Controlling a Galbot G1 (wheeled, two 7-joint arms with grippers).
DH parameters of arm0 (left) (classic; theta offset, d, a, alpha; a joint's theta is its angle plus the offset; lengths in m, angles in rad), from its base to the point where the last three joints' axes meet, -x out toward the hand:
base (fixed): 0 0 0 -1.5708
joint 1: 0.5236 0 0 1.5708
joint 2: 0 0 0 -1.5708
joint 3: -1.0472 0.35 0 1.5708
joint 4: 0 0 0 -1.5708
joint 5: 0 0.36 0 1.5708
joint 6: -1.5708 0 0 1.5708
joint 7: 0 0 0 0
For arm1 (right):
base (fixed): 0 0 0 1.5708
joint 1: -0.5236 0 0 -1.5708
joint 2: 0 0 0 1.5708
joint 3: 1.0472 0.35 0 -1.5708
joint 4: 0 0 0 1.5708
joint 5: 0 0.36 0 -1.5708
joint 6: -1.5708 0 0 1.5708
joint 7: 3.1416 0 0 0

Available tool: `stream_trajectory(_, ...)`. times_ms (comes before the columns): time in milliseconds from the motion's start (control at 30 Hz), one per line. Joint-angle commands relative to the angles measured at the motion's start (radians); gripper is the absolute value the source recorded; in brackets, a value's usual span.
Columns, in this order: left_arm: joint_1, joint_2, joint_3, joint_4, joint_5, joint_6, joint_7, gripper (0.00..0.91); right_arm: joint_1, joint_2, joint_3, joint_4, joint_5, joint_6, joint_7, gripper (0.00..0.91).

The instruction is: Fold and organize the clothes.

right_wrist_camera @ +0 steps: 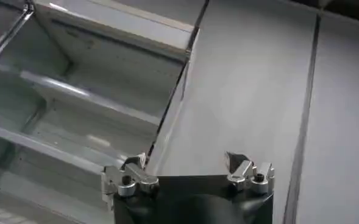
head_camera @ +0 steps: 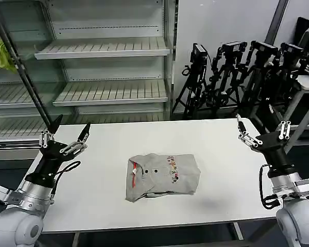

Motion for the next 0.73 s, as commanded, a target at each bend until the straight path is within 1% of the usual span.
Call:
stream_trajectory(33, 0.006, -0.004, -0.003, -0.011, -0.011, -0.004, -0.001, 0.907, -0.007, 0.003, 0.017, 0.0, 0.008, 0.0, 0.011, 0.907)
stream_trajectory(733, 0.014, -0.012, -0.016, -0.027, -0.014, -0.006, 0.0, 0.907, -0.014, 0.011, 0.024, 0.012, -0.005, 0.003, 0.012, 0.907)
